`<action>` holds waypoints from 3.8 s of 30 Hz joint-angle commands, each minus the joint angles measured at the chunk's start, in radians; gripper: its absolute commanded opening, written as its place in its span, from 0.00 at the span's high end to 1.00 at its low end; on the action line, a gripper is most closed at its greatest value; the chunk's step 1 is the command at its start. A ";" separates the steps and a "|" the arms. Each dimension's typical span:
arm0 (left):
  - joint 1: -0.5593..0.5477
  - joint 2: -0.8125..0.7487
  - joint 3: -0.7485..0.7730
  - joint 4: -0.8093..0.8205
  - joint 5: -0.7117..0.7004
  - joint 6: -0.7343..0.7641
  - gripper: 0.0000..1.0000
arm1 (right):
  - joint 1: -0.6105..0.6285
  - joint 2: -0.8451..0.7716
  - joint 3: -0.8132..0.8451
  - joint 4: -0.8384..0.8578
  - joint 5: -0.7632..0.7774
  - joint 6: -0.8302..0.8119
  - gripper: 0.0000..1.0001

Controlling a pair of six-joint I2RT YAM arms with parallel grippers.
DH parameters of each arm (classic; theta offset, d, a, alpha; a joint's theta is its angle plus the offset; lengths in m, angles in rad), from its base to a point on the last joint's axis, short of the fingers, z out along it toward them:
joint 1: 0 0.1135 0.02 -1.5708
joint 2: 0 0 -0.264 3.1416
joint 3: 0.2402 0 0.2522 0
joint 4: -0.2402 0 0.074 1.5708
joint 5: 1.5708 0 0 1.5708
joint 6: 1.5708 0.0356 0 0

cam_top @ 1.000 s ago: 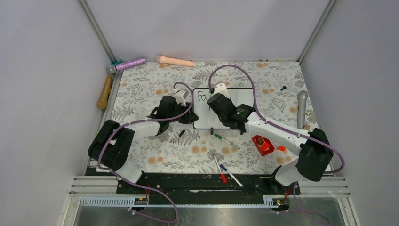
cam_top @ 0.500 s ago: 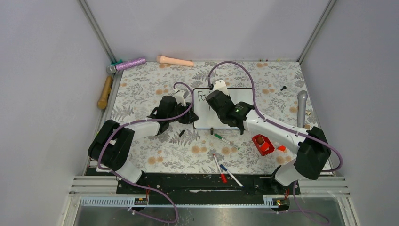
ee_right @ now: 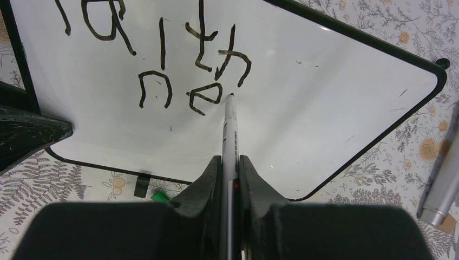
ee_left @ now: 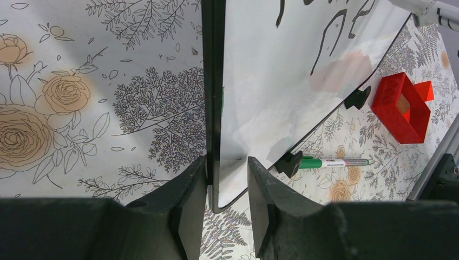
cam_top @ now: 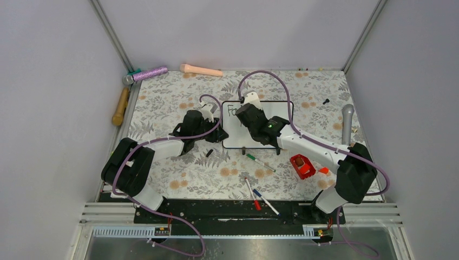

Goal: Write a sentence on the whiteboard

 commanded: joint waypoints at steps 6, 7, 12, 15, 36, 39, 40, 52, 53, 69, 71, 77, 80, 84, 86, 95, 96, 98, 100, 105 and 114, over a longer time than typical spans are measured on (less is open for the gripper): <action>-0.003 -0.037 0.012 0.063 0.031 0.003 0.68 | -0.013 -0.050 -0.042 0.004 -0.002 0.026 1.00; -0.003 -0.037 0.013 0.063 0.031 0.003 0.68 | -0.013 -0.054 -0.049 0.004 -0.004 0.029 1.00; -0.002 -0.038 0.012 0.063 0.029 0.003 0.68 | -0.013 -0.071 -0.081 0.002 -0.018 0.043 1.00; -0.003 -0.039 0.012 0.063 0.031 0.003 0.68 | -0.013 -0.072 -0.084 0.001 -0.016 0.046 1.00; -0.002 -0.037 0.013 0.060 0.030 0.005 0.68 | -0.044 -0.043 -0.006 -0.003 -0.004 0.012 1.00; -0.003 -0.037 0.014 0.059 0.030 0.005 0.68 | -0.051 -0.044 0.000 -0.002 -0.006 0.007 1.00; -0.002 -0.038 0.014 0.060 0.031 0.006 0.68 | -0.052 -0.043 0.002 -0.003 -0.006 0.007 1.00; -0.003 -0.038 0.012 0.060 0.028 0.007 0.68 | -0.057 -0.050 0.010 -0.004 -0.021 0.003 1.00; -0.002 -0.037 0.012 0.061 0.028 0.006 0.68 | -0.057 -0.053 0.010 -0.006 -0.027 0.006 1.00; -0.002 -0.037 0.013 0.062 0.028 0.006 0.68 | -0.057 -0.150 -0.078 -0.009 -0.080 0.038 1.00; -0.002 -0.038 0.013 0.062 0.027 0.006 0.68 | -0.057 -0.146 -0.087 -0.009 -0.076 0.041 1.00; -0.002 -0.038 0.013 0.062 0.029 0.006 0.68 | -0.057 -0.127 -0.099 -0.009 -0.055 0.042 1.00; -0.002 -0.037 0.013 0.062 0.029 0.006 0.68 | -0.059 -0.122 -0.097 -0.009 -0.047 0.040 1.00; -0.002 -0.037 0.012 0.063 0.029 0.006 0.68 | -0.061 -0.120 -0.092 -0.010 -0.046 0.038 1.00; -0.002 -0.036 0.013 0.063 0.028 0.006 0.68 | -0.064 -0.119 -0.090 -0.009 -0.041 0.036 1.00; -0.003 -0.034 0.014 0.065 0.031 0.004 0.68 | -0.077 -0.109 -0.076 -0.002 -0.047 0.032 1.00; -0.003 -0.034 0.014 0.065 0.030 0.004 0.68 | -0.078 -0.106 -0.074 0.001 -0.049 0.032 1.00; -0.002 -0.034 0.014 0.064 0.029 0.004 0.68 | -0.080 -0.100 -0.071 0.000 -0.055 0.032 1.00; -0.002 -0.034 0.014 0.063 0.029 0.006 0.68 | -0.080 -0.096 -0.070 0.001 -0.058 0.034 1.00; -0.003 -0.034 0.013 0.064 0.030 0.006 0.68 | -0.085 -0.086 -0.073 0.004 -0.061 0.039 1.00; -0.002 -0.036 0.012 0.063 0.030 0.006 0.68 | -0.099 -0.110 -0.095 0.004 -0.046 0.033 1.00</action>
